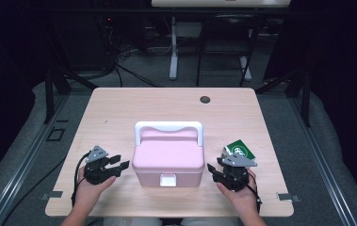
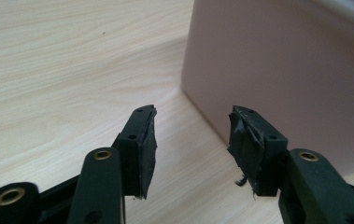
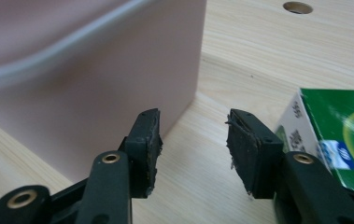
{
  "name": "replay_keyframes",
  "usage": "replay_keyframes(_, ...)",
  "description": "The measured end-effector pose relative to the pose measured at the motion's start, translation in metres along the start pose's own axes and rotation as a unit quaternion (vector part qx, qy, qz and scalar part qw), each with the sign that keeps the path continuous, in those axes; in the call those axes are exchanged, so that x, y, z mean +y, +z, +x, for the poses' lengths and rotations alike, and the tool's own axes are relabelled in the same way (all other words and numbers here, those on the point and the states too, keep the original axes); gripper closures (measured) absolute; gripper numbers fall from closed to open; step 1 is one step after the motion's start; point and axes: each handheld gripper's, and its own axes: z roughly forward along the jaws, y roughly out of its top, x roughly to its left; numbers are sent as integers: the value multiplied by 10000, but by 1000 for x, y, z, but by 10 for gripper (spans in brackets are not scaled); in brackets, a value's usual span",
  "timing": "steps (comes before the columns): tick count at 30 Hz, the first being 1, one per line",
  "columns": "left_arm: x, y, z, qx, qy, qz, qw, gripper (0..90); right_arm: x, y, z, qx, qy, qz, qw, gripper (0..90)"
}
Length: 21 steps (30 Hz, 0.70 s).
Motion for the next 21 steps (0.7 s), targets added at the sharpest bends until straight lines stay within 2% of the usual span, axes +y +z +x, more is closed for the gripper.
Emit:
replay_keyframes(1,2,2,-2,-40,-68,-42,10000,520,1,1,0,27,54,-3,10000,565)
replay_keyframes(4,6,3,-6,-97,-94,-81,9999,545,5,8,1,98,105,-1,9999,684)
replay_keyframes(7,9,5,-9,-280,-195,-178,9993,587,7,10,3,182,194,-89,9996,733)
replay_keyframes(10,11,6,-14,-392,-115,-200,9990,635,8,9,7,241,159,-214,9994,742)
replay_keyframes(11,12,7,-15,-394,-76,-215,9990,643,8,10,9,286,147,-280,9991,755)
replay_keyframes(13,12,7,-18,-298,-57,-251,9992,676,8,12,13,187,26,-257,9995,786)
replay_keyframes(14,11,7,-18,-332,-92,-281,9990,684,8,13,13,199,17,-243,9995,804)
replay_keyframes(16,10,7,-19,-376,-189,-291,9987,708,7,13,12,316,136,-244,9991,842)
replay_keyframes(19,11,6,-26,-284,79,-242,9993,803,7,14,12,441,143,-252,9986,897)
replay_keyframes(21,11,5,-30,-237,225,-224,9992,861,7,13,13,400,105,-262,9988,899)
